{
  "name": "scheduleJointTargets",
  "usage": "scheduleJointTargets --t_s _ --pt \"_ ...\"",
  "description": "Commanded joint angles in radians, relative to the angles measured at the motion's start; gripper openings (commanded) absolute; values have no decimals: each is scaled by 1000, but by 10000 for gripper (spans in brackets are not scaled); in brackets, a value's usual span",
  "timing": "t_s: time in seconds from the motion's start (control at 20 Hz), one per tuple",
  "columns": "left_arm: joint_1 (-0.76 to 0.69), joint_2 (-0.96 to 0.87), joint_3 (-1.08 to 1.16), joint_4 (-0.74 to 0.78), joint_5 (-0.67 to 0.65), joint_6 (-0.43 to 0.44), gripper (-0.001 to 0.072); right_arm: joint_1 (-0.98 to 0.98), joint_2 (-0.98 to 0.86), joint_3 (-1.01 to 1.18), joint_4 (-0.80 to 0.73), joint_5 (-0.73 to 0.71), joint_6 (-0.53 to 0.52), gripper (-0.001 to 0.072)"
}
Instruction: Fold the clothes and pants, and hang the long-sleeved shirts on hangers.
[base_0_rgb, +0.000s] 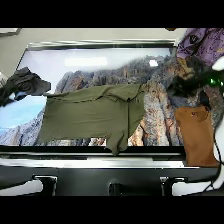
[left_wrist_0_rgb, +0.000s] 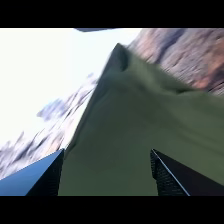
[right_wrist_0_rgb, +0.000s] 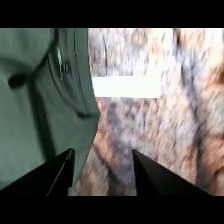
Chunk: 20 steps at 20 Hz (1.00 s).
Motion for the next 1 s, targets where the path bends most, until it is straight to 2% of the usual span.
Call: scheduleJointTargets --t_s 0.0,0.15,0.25,0.35,0.65,0.8,0.85,0.95 --pt "99 220 -317 -16 21 2 618 -36 182 -419 192 -52 -111 423" --pt "114 319 -479 -2 22 2 618 44 291 -740 283 -192 -177 424" --pt "113 328 -513 3 20 2 618 130 311 -879 319 -283 -183 429" --pt "113 327 -514 3 21 2 617 214 311 -950 336 -372 -181 501" --pt "113 327 -514 3 21 2 617 365 272 -980 369 -564 -115 495" --pt "113 327 -514 3 21 2 617 377 213 -979 484 -567 -164 477" --pt "113 327 -513 0 18 1 616 385 203 -979 505 -576 -176 427" --pt "113 327 -509 -8 -6 -29 618 398 195 -980 509 -606 -174 379"
